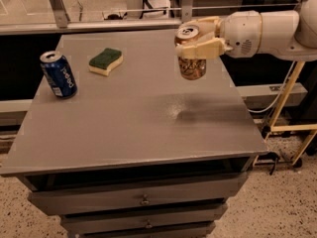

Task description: Place orange can upright

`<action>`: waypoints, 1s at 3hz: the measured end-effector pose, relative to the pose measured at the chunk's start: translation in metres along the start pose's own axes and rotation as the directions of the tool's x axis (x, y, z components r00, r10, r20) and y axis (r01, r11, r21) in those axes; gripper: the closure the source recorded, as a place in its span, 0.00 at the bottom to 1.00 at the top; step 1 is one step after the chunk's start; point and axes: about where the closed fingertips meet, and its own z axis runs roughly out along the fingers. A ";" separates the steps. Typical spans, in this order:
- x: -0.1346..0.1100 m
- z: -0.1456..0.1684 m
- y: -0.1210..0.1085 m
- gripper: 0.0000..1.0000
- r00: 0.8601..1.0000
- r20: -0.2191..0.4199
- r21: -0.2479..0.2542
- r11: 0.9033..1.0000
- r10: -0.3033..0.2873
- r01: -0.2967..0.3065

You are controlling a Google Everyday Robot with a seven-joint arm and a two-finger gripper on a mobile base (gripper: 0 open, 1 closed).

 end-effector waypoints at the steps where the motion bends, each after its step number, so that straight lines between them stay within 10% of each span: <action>1: 0.023 -0.011 -0.017 0.82 0.998 -0.009 0.007 0.998 0.061 -0.061; 3: 0.077 -0.008 -0.026 0.35 0.980 0.002 -0.054 0.979 0.199 -0.199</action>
Offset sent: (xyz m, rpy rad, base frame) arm 0.0430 -0.0392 -0.0797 0.0213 0.2482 0.0250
